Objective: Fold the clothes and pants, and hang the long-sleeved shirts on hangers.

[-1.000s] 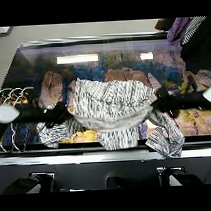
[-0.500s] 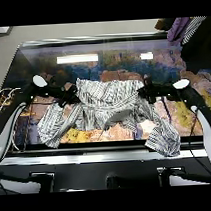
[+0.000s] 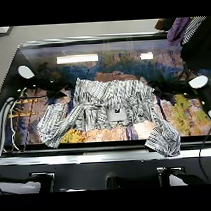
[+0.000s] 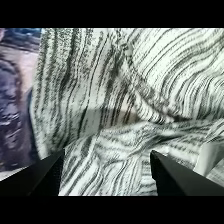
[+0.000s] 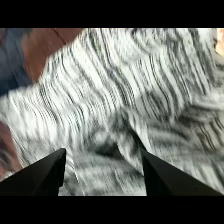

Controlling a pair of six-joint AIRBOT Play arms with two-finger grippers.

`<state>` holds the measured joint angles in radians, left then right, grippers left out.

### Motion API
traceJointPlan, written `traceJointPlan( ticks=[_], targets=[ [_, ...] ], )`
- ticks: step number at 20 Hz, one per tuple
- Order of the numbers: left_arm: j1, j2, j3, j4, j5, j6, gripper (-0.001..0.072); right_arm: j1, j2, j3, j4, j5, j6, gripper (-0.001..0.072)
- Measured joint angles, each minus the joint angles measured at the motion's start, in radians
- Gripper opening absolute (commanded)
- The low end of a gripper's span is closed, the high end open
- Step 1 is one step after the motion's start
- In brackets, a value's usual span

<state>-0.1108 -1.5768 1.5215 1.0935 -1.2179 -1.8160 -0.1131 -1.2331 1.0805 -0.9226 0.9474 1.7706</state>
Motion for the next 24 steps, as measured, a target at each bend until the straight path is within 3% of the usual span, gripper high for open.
traceJointPlan(
  ticks=[3,6,13,14,18,24],
  targets=[
    [-0.046,0.103,-0.06,0.086,-0.002,0.02,0.0617,0.096,0.088,0.0,-0.122,0.093,0.008,0.055],
    [-0.115,0.145,-0.112,0.122,0.025,0.004,0.0617,0.267,0.098,0.0,-0.241,0.083,0.075,0.055],
    [-0.259,0.121,-0.146,0.148,0.118,-0.033,0.0617,0.529,-0.068,0.0,-0.53,0.019,0.284,0.0543],
    [-0.272,0.111,-0.147,0.149,0.121,-0.043,0.0617,0.539,-0.095,0.0,-0.557,0.015,0.298,0.0473],
    [-0.327,0.06,-0.149,0.138,0.157,-0.054,0.0617,0.557,-0.173,0.0,-0.606,-0.006,0.327,0.0031],
    [-0.408,-0.037,-0.149,0.035,0.228,-0.061,0.0617,0.562,-0.184,0.0,-0.634,0.037,0.336,0.0029]
  ],
)
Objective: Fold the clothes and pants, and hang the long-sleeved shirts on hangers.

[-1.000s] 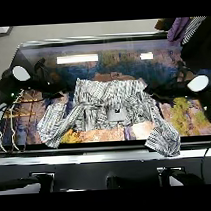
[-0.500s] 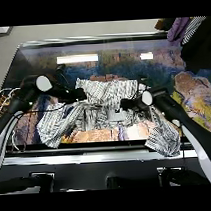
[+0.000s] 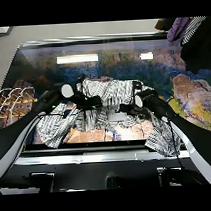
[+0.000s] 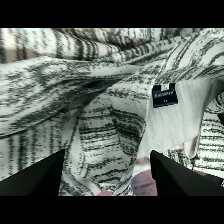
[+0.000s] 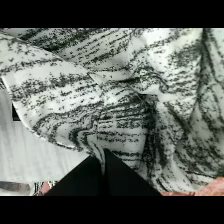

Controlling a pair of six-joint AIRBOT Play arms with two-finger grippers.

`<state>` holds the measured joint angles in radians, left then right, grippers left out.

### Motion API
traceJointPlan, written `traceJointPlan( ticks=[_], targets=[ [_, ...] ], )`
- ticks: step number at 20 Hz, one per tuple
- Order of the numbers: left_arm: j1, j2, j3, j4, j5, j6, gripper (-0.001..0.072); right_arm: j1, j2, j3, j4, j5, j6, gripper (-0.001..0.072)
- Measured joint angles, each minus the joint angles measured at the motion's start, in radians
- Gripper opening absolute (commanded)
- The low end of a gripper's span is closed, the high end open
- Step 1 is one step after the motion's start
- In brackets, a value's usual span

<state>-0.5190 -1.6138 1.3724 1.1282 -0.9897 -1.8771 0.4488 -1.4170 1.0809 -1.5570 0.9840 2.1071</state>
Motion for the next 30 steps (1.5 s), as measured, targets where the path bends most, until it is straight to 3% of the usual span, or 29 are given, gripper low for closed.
traceJointPlan(
  ticks=[5,6,7,8,13,20,24,30],
  targets=[
    [-0.05,-0.057,0.001,-0.044,0.01,0.0,0.059,0.0,0.008,0.0,-0.006,0.035,0.009,0.0028],
    [-0.057,-0.067,0.001,-0.05,0.007,-0.001,0.0405,0.0,0.008,0.0,-0.006,0.043,0.01,0.0028],
    [-0.063,-0.076,0.001,-0.054,0.004,-0.001,0.0053,0.0,0.009,0.0,-0.006,0.053,0.014,0.0028],
    [-0.066,-0.085,0.001,-0.056,-0.002,-0.001,0.0029,0.0,0.011,0.0,-0.007,0.064,0.018,0.0028],
    [-0.026,-0.077,0.095,-0.029,-0.069,0.008,0.0026,0.0,0.048,0.11,-0.063,0.161,0.027,0.0027],
    [0.04,0.025,0.541,0.164,-0.374,0.011,0.0027,0.0,0.094,0.64,-0.17,0.429,-0.058,0.0028],
    [0.04,0.138,0.663,0.206,-0.481,-0.002,0.0028,0.0,0.132,0.908,-0.165,0.558,-0.09,0.0028],
    [0.011,0.277,0.689,0.224,-0.552,-0.053,0.0028,0.001,0.238,1.012,-0.059,0.637,-0.063,0.0028]
  ],
)
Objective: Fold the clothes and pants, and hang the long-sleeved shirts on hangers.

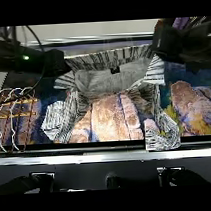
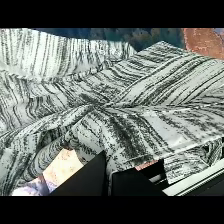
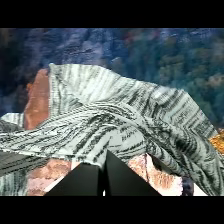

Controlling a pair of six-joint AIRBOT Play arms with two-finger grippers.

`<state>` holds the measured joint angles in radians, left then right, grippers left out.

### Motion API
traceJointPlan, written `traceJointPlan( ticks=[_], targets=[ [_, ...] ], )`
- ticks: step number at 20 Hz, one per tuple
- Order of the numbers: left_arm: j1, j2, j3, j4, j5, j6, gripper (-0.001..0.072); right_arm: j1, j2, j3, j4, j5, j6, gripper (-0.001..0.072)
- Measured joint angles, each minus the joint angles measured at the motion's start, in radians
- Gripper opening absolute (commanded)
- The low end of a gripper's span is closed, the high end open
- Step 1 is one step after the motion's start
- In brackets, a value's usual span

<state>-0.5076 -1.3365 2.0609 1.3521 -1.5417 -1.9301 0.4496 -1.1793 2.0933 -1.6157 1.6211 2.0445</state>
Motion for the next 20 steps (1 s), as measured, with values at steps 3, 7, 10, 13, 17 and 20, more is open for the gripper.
traceJointPlan(
  ticks=[3,7,10,13,17,20],
  targets=[
    [-0.014,0.018,-0.049,0.003,-0.008,-0.028,0.0028,0.0,0.017,-0.047,0.012,0.025,-0.012,0.0028],
    [-0.03,0.016,-0.214,0.004,0.029,-0.061,0.0028,0.002,0.034,-0.304,0.012,-0.026,-0.027,0.0027],
    [-0.034,-0.018,-0.36,-0.016,0.12,-0.079,0.0029,0.002,0.045,-0.557,0.02,-0.18,0.037,0.0027],
    [-0.036,-0.088,-0.455,-0.042,0.197,-0.085,0.0029,0.002,0.047,-0.767,0.045,-0.348,0.116,0.0028],
    [-0.034,-0.172,-0.502,-0.061,0.257,-0.08,0.0159,0.002,0.031,-0.896,0.065,-0.464,0.169,0.0028],
    [-0.009,-0.182,-0.512,-0.065,0.267,-0.07,0.0556,0.002,0.025,-0.927,0.077,-0.512,0.184,0.0028]
  ],
)
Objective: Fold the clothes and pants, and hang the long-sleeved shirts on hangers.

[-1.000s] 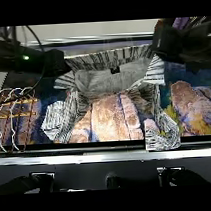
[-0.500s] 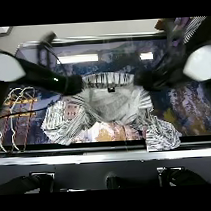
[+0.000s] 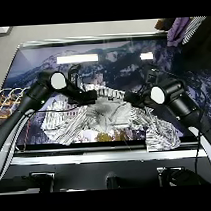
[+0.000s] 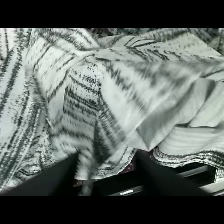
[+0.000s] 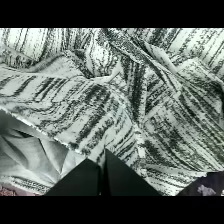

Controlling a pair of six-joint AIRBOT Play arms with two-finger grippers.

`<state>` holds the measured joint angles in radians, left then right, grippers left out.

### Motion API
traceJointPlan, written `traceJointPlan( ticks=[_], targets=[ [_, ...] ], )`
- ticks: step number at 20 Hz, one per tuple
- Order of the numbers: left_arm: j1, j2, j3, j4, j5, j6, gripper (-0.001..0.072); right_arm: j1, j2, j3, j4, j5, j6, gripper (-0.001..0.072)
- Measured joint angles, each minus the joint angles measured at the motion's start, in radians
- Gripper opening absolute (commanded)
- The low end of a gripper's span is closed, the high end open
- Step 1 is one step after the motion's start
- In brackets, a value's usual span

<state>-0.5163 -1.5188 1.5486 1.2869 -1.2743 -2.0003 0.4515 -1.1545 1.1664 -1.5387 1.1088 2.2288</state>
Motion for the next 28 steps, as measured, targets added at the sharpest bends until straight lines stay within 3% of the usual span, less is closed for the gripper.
traceJointPlan(
  ticks=[2,3,8,13,16,23,28],
  targets=[
    [0.04,0.028,-0.003,-0.001,-0.026,0.028,0.0562,0.0,-0.002,-0.008,0.015,-0.014,0.003,0.0028],
    [0.068,0.052,-0.006,0.013,-0.048,0.043,0.062,0.0,-0.002,-0.011,0.028,-0.022,0.003,0.0028],
    [0.303,0.288,-0.138,0.137,-0.123,0.148,0.0617,0.0,-0.003,-0.016,0.093,-0.034,-0.028,0.0028],
    [0.617,0.491,-0.343,0.189,-0.177,0.324,0.0616,0.0,-0.003,-0.016,0.117,-0.034,-0.044,0.0028],
    [0.736,0.528,-0.41,0.207,-0.207,0.42,0.0618,0.0,-0.003,-0.016,0.122,-0.035,-0.048,0.0028],
    [1.001,0.606,-0.497,0.235,-0.19,0.497,0.0618,0.0,-0.003,-0.016,0.123,-0.034,-0.08,0.0029],
    [1.22,0.642,-0.624,0.151,-0.148,0.632,0.0616,0.0,-0.003,-0.016,0.122,-0.034,-0.094,0.0029]
  ],
)
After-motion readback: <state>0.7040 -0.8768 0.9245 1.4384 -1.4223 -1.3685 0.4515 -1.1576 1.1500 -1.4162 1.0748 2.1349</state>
